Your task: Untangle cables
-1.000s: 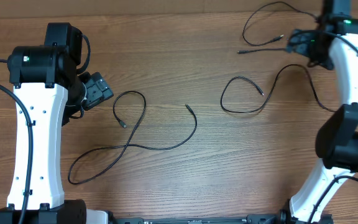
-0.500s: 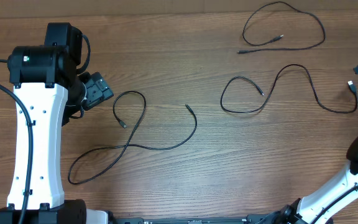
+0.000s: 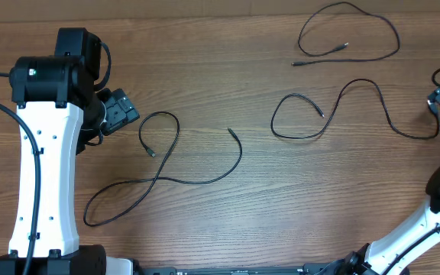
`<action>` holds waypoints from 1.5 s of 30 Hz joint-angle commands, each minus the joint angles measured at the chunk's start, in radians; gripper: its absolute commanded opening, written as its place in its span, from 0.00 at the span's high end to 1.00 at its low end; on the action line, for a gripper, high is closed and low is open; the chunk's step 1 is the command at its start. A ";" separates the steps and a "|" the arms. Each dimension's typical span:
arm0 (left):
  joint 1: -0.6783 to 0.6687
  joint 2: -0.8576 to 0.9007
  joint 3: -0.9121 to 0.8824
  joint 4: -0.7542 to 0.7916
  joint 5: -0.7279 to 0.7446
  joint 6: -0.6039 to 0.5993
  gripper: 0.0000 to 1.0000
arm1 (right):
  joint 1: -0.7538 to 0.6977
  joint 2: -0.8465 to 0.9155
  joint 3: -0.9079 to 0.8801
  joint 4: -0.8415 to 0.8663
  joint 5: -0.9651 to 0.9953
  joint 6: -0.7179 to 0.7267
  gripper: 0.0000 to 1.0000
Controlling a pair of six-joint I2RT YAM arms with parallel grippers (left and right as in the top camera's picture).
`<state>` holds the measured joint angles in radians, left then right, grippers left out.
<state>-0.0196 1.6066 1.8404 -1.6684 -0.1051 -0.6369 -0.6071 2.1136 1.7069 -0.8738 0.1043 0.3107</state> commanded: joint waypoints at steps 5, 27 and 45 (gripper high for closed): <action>0.000 0.002 -0.005 0.001 0.002 0.005 0.01 | 0.004 0.060 -0.006 -0.095 -0.038 0.098 0.14; 0.000 0.002 -0.005 0.001 0.001 0.005 0.01 | 0.007 0.075 -0.064 -0.138 -0.084 0.139 0.35; 0.000 0.002 -0.005 0.001 0.001 0.005 0.00 | 0.021 0.135 -0.064 -0.050 -0.158 0.136 0.79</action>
<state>-0.0196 1.6066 1.8404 -1.6684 -0.1051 -0.6369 -0.5938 2.2078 1.6482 -0.9565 0.0116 0.4446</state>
